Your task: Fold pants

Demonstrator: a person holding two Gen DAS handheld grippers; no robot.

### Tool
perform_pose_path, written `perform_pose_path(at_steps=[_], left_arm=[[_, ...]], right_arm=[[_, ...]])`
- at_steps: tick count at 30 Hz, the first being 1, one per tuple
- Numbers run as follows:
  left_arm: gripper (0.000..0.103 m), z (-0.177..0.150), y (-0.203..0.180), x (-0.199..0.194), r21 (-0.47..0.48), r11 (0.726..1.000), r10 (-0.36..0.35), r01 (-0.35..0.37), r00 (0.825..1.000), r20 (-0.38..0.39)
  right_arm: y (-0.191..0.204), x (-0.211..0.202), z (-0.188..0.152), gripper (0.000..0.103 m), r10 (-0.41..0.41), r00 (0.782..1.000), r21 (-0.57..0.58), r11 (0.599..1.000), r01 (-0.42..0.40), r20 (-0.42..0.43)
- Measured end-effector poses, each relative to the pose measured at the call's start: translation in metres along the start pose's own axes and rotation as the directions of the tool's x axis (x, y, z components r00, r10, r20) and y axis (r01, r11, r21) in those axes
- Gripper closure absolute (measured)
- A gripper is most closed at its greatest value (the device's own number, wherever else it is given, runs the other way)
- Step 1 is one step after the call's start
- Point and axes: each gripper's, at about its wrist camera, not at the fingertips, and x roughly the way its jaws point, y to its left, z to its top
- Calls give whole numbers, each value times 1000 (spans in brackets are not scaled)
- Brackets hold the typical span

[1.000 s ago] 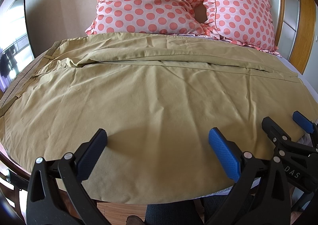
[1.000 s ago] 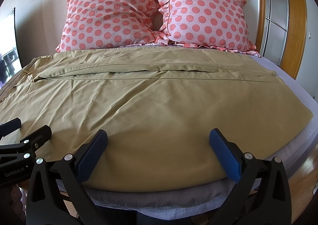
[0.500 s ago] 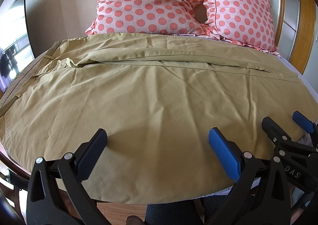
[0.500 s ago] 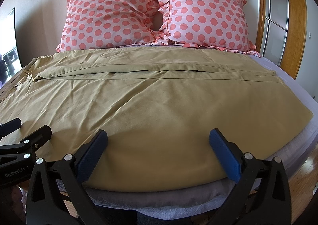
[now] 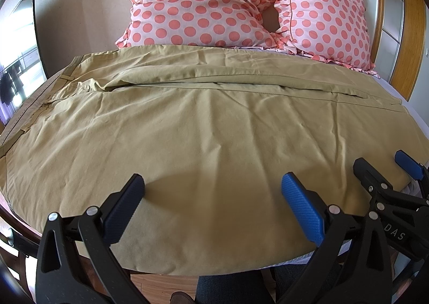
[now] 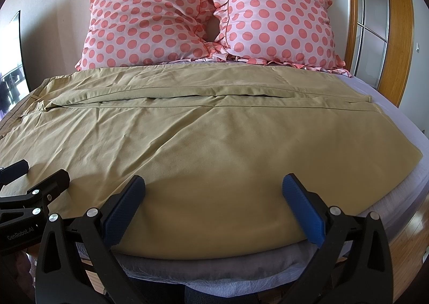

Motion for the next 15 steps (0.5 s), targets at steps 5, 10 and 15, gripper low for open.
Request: perform_pose_path(at_steps=[5,10,15], left_arm=[[2,0,0,0,0,1000,0,0,1000,3],[2,0,0,0,0,1000,0,0,1000,4],[2,0,0,0,-1,1000,1,-1,1000,4]], right_arm=[[0,0,0,1,0,1000,0,1000,0,0],[0,0,-1,1,0,1000,-1,1000,0,4],[0,0,-3,1,1,1000,-2,1000,-1,7]])
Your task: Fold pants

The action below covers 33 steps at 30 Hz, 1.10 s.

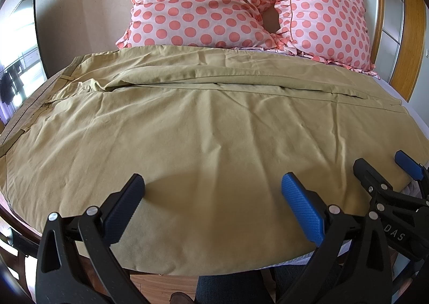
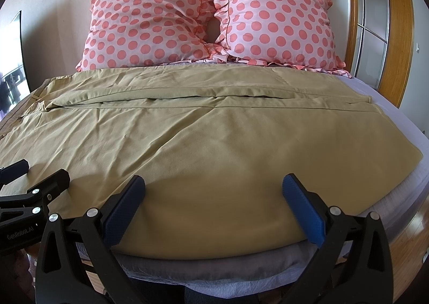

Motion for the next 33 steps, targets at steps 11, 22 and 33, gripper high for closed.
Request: perform_pose_path(at_steps=[11,22,33], left_arm=[[2,7,13,-8,-10,999,45,-44,999,15],[2,34,27,-10,-60,998,-18,24,995,96],[2,43,40,11,-67,993,-91,98,990,104]], right_arm=[[-64,1,57,1,9,1000,117,993,-11,17],[-229,192,216,36,-123,922,520,794,314,-368],[-239,285,229,41,-393,795,407,702,584,-462]])
